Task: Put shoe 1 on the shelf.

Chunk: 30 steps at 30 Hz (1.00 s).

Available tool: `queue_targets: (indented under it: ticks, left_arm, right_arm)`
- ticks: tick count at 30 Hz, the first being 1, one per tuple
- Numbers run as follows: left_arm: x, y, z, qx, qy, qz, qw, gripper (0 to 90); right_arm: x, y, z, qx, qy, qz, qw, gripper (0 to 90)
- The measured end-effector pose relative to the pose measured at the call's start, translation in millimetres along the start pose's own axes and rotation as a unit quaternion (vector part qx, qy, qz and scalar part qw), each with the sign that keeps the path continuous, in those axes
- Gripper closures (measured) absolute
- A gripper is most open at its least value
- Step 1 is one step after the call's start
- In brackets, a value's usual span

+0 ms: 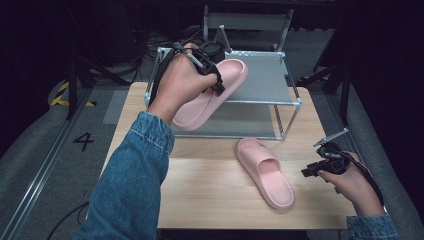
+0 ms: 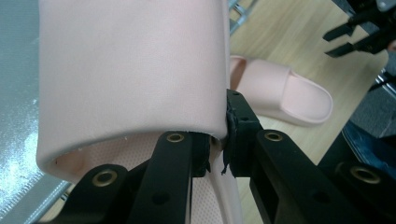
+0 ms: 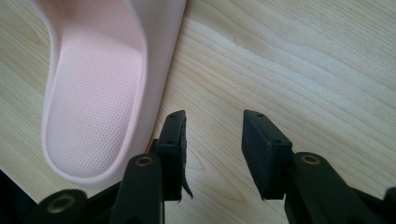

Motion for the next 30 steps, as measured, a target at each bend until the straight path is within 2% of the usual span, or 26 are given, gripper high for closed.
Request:
queue_targets:
  ticks: [4, 7, 11, 16, 19, 24, 28, 30]
  left_arm:
    - [-6.9, -6.8, 3.3, 0.019, -0.007, 0.019, 0.9996, 81.5]
    - [-9.9, -12.4, 5.6, 0.040, 0.000, 0.025, 0.9989, 81.6]
    - [-15.9, -19.7, 9.2, 0.058, -0.001, 0.031, 0.9978, 81.6]
    - [-22.2, -29.2, 13.2, 0.068, -0.016, 0.031, 0.9971, 81.3]
    - [-25.2, -33.7, 14.8, 0.079, -0.024, 0.039, 0.9958, 81.5]
    - [-27.2, -39.0, 15.9, 0.088, -0.022, 0.045, 0.9949, 81.5]
    - [-30.8, -38.4, 17.2, 0.094, -0.025, 0.049, 0.9940, 80.3]
    - [-31.0, -37.9, 17.4, 0.092, -0.019, 0.045, 0.9946, 78.5]
  right_arm:
    - [0.5, -1.0, 0.2, 0.002, 0.001, 0.002, 1.0000, 61.6]
    - [1.8, -0.9, -0.1, 0.002, 0.003, 0.003, 1.0000, 61.6]
    - [1.9, 0.6, -0.8, 0.001, 0.002, 0.004, 1.0000, 61.6]
    - [3.8, 1.1, -1.6, -0.002, 0.007, 0.005, 1.0000, 61.5]
    - [3.7, 2.0, -2.4, 0.001, 0.004, 0.003, 1.0000, 61.3]
    - [3.8, 2.6, -3.0, 0.000, 0.005, 0.002, 1.0000, 61.3]
    - [4.4, 2.6, -3.1, 0.000, 0.006, 0.002, 1.0000, 61.1]
    - [4.1, 2.1, -3.0, 0.001, 0.005, 0.000, 1.0000, 61.0]
Point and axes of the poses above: each handheld gripper's, and its own axes: x roughly backward along the jaws, z roughly out of its top, y roughly to its right, the point moved 2 cm from there along -x, roughly forward along the jaws, and after that the axes turned 11 degrees about -x, right-handed, at the moved point
